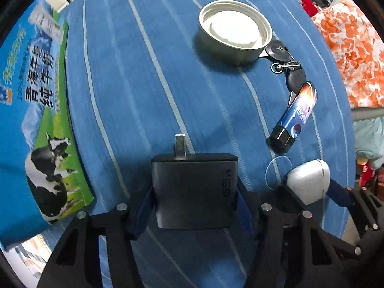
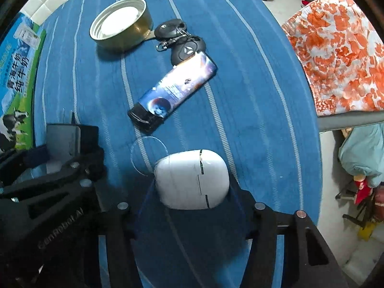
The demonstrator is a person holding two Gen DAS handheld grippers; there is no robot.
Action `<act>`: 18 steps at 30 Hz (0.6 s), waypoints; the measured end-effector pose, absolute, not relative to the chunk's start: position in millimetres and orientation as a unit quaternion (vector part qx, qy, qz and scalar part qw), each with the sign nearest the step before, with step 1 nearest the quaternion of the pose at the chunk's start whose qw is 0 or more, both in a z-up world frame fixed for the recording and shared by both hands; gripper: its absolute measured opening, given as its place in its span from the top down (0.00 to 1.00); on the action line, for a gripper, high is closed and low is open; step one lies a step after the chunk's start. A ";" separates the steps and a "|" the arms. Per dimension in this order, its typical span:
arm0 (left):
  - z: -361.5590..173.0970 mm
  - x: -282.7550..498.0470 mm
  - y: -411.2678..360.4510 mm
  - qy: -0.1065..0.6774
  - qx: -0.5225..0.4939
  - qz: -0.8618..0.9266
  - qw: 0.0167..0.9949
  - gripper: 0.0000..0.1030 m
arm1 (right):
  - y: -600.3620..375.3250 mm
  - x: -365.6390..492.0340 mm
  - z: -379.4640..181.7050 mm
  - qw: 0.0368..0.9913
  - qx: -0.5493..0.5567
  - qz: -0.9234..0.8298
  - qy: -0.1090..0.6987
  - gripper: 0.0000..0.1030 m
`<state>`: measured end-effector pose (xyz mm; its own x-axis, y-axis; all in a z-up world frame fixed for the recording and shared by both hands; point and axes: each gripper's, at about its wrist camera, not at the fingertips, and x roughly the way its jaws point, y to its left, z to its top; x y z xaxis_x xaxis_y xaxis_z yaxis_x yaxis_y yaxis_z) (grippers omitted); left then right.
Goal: Organize rigid objects
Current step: 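Grasp the grey charger with the left tool while the right tool grasps the white earbud case, then carry the charger and earbud case over the blue box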
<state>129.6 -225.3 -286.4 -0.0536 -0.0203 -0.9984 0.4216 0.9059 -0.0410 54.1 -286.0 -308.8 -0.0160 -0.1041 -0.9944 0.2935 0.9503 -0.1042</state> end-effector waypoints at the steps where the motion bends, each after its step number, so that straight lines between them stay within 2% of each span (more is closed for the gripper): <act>1: -286.0 128.9 -227.7 0.705 0.143 -0.162 0.675 0.45 | -286.7 52.9 -308.5 0.697 0.064 -0.144 0.700 0.43; 9: -273.8 116.6 -223.8 0.700 0.130 -0.157 0.684 0.46 | -304.7 38.7 -289.8 0.704 0.060 -0.158 0.690 0.43; 18: -203.1 102.2 -226.6 0.656 0.109 -0.191 0.722 0.46 | -289.7 30.0 -226.7 0.744 0.061 -0.143 0.650 0.43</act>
<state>102.2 -226.6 -203.1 0.0664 -0.1326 -0.9889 0.4198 0.9029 -0.0929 30.0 -289.7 -226.7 0.1155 -0.1337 -0.9843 0.2913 0.9519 -0.0951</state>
